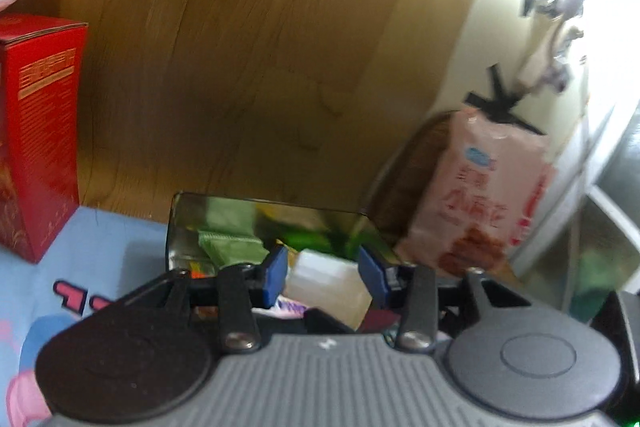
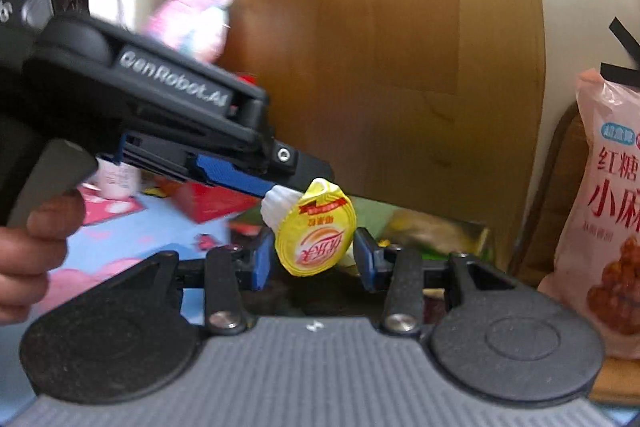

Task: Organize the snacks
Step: 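Grasp the jelly cup and drop it into the black tin box, then grasp the red spicy snack packet with the left tool, then carry the red packet over the black tin box and release it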

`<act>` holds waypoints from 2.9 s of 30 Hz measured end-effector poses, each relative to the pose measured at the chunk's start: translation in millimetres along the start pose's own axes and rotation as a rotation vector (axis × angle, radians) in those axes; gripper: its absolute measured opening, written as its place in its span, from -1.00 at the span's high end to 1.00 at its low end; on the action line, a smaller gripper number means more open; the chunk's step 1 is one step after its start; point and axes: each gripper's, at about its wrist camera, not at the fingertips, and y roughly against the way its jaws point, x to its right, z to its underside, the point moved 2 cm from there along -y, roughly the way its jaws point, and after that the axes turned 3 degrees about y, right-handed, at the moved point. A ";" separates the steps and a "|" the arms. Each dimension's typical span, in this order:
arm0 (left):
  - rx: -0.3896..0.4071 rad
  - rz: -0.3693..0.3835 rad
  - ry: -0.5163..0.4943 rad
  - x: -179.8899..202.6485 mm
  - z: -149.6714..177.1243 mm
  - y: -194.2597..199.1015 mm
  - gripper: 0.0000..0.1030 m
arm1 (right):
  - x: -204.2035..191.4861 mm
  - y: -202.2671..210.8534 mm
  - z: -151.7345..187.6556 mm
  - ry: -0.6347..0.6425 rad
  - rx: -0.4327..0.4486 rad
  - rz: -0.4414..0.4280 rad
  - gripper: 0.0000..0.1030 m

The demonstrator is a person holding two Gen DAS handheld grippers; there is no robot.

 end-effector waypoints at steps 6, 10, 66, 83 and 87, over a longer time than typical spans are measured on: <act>-0.008 -0.014 0.036 -14.6 15.4 -3.6 0.05 | 28.2 18.0 18.6 -0.123 0.048 0.095 -0.01; 0.013 -0.019 0.040 -30.9 33.4 22.4 0.05 | 31.0 49.5 39.2 -0.170 0.050 0.078 -0.01; -0.197 0.119 0.078 -50.2 188.9 135.6 -0.04 | -93.3 122.6 108.0 -0.185 -0.212 -0.389 0.36; -0.121 0.261 0.113 -41.9 130.2 121.6 0.08 | -36.6 105.5 72.3 -0.497 -0.115 -0.508 0.70; -0.051 0.264 0.025 -17.0 89.1 96.8 0.10 | -9.0 90.5 38.2 -0.479 -0.035 -0.446 0.70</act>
